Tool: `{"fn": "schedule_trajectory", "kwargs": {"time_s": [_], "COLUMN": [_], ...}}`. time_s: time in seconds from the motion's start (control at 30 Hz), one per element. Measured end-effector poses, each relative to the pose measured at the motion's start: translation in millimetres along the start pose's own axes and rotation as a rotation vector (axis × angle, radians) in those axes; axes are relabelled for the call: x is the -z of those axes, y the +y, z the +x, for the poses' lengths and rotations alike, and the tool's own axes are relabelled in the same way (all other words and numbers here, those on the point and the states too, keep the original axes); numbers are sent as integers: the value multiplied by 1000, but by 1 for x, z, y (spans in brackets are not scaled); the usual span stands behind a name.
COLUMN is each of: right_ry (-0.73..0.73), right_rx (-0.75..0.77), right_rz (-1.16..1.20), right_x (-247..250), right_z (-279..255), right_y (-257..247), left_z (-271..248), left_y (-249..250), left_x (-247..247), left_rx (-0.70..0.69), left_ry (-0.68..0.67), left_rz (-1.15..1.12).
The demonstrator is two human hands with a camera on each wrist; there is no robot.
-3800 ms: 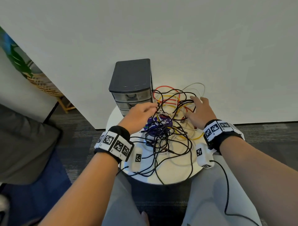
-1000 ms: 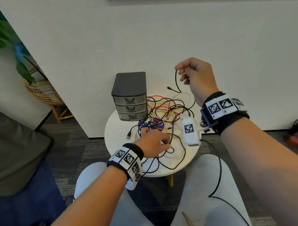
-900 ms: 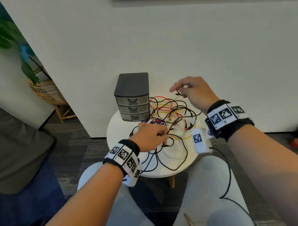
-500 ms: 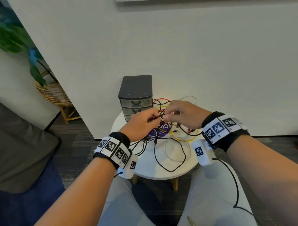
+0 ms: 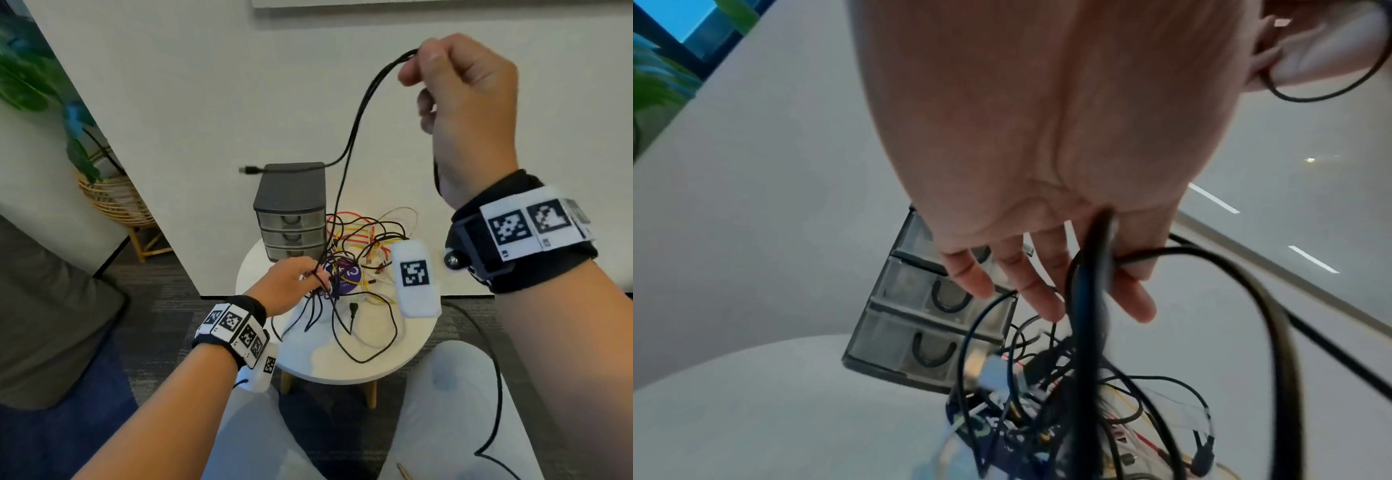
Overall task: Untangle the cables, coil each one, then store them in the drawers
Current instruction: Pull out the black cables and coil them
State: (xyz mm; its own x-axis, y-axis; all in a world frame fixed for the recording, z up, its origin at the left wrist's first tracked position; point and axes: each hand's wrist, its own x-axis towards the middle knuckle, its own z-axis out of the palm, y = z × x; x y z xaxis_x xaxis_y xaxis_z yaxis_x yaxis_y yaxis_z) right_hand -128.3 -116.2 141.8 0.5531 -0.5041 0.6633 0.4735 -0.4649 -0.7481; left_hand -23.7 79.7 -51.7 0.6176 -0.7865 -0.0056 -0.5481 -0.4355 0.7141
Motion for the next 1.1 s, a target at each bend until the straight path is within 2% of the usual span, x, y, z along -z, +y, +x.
{"fn": "schedule_trajectory", "kwargs": {"time_s": [0.13,0.33,0.4,0.57,0.63,0.77,0.87,1.0,1.1], "right_ry": [40,-140,-284,-818,-927,-939,-908,-703,-574], "right_rx": [-123,-278,-265,-105,-48,7,-1,1,-1], "right_rz": [-14,-296,-341,-598,-680,-627,-536,-402,-360], "right_x": [3,8,7,-16,-25,-29,-25,-14,-6], "right_z": [-5,-43,-56,-77,-79,-72,-61,-35,-17], "right_y": [19,79,86,101,106,107,96,67,56], "left_z": [1,2,4,8,10,9,3,-6,-8], "left_y": [1,9,13,31,33,29,23,8,0], "left_x": [2,7,10,16,18,24,26,19,16], "left_rx": [18,-60,-82,-154,-184,-209,-187,-69,-65], "left_ry": [61,185,210,170,156,153,90,18,16], "left_rz": [-33,-20,10,198,286,298,259,201,169]}}
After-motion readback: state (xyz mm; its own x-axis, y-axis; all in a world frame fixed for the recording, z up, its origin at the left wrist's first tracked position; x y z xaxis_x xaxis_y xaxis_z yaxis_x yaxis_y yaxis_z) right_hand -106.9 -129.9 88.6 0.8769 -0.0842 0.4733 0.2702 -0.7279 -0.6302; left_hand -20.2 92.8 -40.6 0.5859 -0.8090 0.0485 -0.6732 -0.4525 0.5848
